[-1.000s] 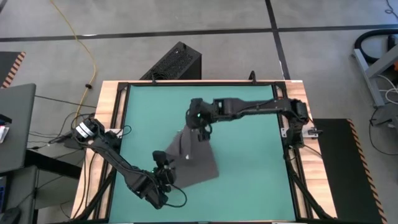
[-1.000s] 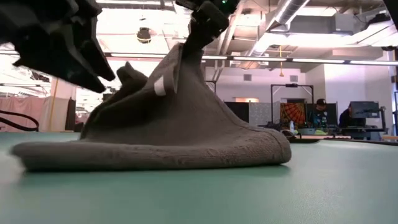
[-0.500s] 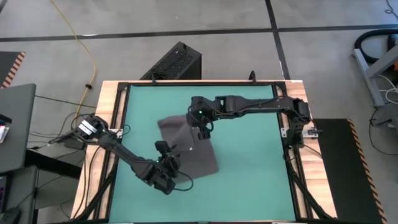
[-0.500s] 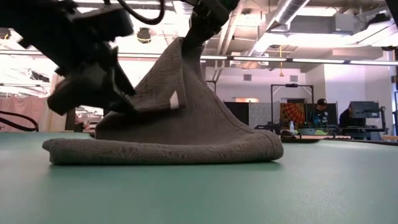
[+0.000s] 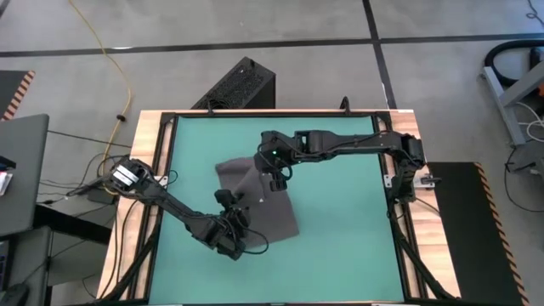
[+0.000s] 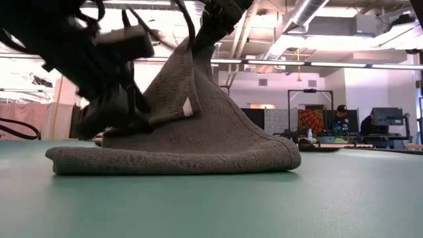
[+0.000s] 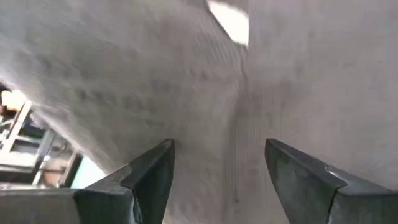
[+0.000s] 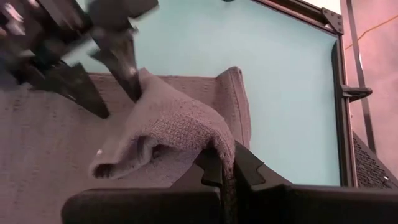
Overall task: Roll towel into tight, uniform cylinder
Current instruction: Roll the gray towel
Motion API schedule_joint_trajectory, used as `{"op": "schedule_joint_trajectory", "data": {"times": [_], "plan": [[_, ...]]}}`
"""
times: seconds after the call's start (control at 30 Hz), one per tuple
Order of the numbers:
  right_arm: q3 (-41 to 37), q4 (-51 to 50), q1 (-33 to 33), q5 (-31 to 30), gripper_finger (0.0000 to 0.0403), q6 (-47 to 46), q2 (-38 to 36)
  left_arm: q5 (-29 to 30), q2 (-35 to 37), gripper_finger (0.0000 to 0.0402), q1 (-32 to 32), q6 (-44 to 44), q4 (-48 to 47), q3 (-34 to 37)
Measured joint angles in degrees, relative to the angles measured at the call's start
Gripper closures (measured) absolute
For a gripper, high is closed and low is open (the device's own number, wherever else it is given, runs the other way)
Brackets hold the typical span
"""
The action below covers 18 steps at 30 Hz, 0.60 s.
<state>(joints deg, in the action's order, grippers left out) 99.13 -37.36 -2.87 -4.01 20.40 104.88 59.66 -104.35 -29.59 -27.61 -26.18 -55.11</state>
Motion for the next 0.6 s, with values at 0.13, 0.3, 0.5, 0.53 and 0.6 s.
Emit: {"op": "schedule_joint_trajectory", "data": {"times": [0.13, 0.3, 0.5, 0.53, 0.6], "plan": [[0.0, 0.0, 0.4, 0.0, 0.0383, 0.0, 0.0, 0.0, -1.7, 0.0161, 1.1, -0.4, 0.7, -0.2], [0.0, 0.2, 0.9, 0.2, 0.0383, 0.0, 0.0, 0.5, -3.3, 0.0194, 2.4, -0.6, 0.8, -0.2], [0.0, 0.1, 1.3, 0.2, 0.0383, 0.0, 0.0, 4.4, -3.7, 0.028, 4.3, -1.6, 1.8, -0.2], [0.0, 0.1, 1.4, 0.2, 0.0383, 0.0, 0.0, 6.1, -3.7, 0.0296, 4.5, -1.8, 1.7, -0.2], [0.0, 0.1, 1.5, 0.2, 0.0383, -0.3, 0.0, 9.0, -3.6, 0.0328, 4.6, -2.0, 1.7, -0.3]]}}
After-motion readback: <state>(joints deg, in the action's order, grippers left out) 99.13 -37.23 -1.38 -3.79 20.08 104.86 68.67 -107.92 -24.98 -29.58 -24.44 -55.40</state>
